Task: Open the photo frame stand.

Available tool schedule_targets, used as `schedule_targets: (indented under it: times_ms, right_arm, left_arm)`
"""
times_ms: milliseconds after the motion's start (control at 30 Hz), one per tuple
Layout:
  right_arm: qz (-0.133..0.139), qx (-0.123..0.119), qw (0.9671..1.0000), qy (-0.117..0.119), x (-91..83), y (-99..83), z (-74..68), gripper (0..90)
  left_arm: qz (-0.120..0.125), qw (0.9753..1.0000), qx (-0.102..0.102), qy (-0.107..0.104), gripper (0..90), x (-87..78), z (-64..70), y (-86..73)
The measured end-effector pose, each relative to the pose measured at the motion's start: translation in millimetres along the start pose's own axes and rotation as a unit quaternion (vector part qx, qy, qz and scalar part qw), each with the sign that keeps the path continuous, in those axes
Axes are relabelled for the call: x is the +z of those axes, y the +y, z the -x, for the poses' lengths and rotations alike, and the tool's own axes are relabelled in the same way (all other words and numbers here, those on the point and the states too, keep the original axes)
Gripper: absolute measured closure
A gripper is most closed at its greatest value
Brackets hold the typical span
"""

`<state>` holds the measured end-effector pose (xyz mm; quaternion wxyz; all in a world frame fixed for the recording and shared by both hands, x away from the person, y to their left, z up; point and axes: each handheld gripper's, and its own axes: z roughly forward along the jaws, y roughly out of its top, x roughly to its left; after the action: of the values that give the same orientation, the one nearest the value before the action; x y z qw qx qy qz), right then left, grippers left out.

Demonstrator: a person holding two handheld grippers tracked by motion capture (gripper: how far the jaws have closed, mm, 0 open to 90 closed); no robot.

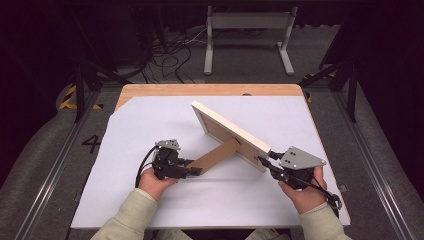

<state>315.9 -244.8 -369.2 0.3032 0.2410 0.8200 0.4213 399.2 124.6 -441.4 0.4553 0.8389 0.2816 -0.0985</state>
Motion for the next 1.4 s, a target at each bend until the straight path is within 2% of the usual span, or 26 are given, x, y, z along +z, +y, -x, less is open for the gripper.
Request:
schedule_targets:
  times_ms: [267, 433, 667, 933, 1033, 1100, 1167, 1333, 1400]
  right_arm:
    - [-0.001, -0.015, 0.9999, -0.002, 0.5, -0.4, -4.0, 71.7]
    - [-0.004, -0.034, 0.9994, -0.003, 0.2, 0.1, -8.5, 71.5]
    - [-0.006, -0.038, 0.9993, 0.003, 0.3, 0.8, -10.0, 71.0]
    - [-0.004, -0.007, 0.9995, 0.029, -0.7, 1.0, -7.1, 63.6]
    - [-0.005, -0.003, 0.9993, 0.036, -1.7, 1.2, -5.9, 61.5]
    - [-0.002, 0.004, 0.9992, 0.040, -4.3, 0.9, -3.6, 60.3]
    - [-0.001, 0.007, 0.9991, 0.042, -5.9, 0.3, -2.0, 59.9]
    - [0.000, 0.020, 0.9980, 0.060, -18.0, -5.0, 7.1, 60.5]
    - [-0.007, 0.021, 0.9979, 0.061, -24.1, -7.4, 11.9, 62.2]
  left_arm:
    - [-0.005, 1.0000, 0.002, 0.006, 51.4, 0.9, -0.2, -1.3]
    - [-0.011, 0.9999, 0.004, 0.012, 49.5, 1.5, -0.8, -2.6]
    - [-0.006, 0.9999, 0.002, 0.012, 48.7, -1.1, -1.8, -3.1]
    - [0.006, 0.9999, -0.002, 0.011, 47.2, -7.1, -1.8, -2.8]
    - [0.014, 0.9998, 0.002, 0.012, 45.2, -10.2, -1.6, -2.2]
    - [0.033, 0.9992, 0.007, 0.022, 42.6, -18.5, -0.1, -1.4]
    - [0.037, 0.9989, 0.009, 0.025, 41.0, -21.7, 0.4, -1.4]
    - [0.073, 0.9949, 0.028, 0.064, 35.7, -38.8, 0.5, -1.9]
    - [0.076, 0.9940, 0.035, 0.070, 35.1, -42.1, 0.7, -1.8]
